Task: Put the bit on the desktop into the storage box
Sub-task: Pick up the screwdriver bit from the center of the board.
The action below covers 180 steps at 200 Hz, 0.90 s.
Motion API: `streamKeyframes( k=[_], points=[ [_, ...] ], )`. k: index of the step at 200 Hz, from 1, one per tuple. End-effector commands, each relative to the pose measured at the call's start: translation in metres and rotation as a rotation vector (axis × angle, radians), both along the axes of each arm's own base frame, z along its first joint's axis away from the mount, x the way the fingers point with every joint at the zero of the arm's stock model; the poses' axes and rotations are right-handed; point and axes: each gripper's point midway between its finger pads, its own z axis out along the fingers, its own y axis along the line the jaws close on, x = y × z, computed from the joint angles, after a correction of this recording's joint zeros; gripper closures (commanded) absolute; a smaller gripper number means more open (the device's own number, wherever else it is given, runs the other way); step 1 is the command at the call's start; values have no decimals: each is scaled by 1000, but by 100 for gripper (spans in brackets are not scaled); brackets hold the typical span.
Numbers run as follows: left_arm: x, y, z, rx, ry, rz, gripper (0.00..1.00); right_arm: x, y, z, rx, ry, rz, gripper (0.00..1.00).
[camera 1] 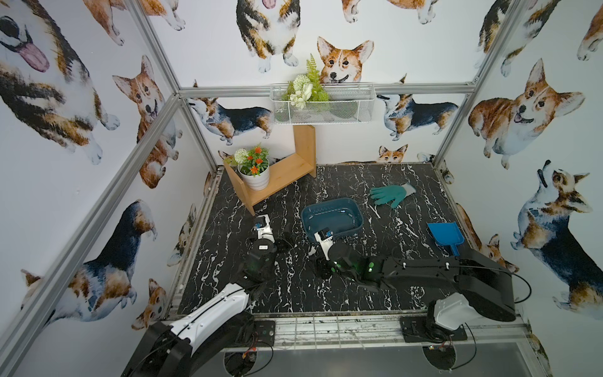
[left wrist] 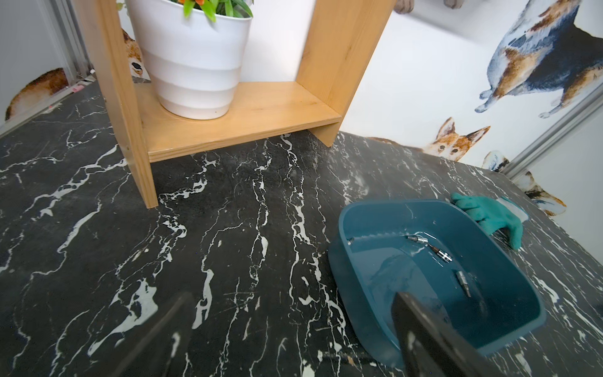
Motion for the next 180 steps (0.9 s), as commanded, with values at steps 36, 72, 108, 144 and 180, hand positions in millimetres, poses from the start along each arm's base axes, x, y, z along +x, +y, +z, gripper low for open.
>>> streamKeyframes(
  k=[36, 72, 108, 144, 180],
  points=[
    [1, 5, 7, -3, -33, 22, 0, 3, -5, -44, -229, 101, -33, 36],
    [0, 5, 7, -3, -35, 25, 0, 10, -8, -57, -329, 96, -47, 36],
    [0, 5, 8, -5, -37, 26, 0, 16, -10, -68, -398, 91, -53, 45],
    [0, 7, 8, -3, -40, 31, 0, 23, -10, -71, -388, 110, -66, 53],
    [-1, 6, 8, -4, -41, 29, 0, 30, -10, -74, -384, 118, -68, 57]
  ],
)
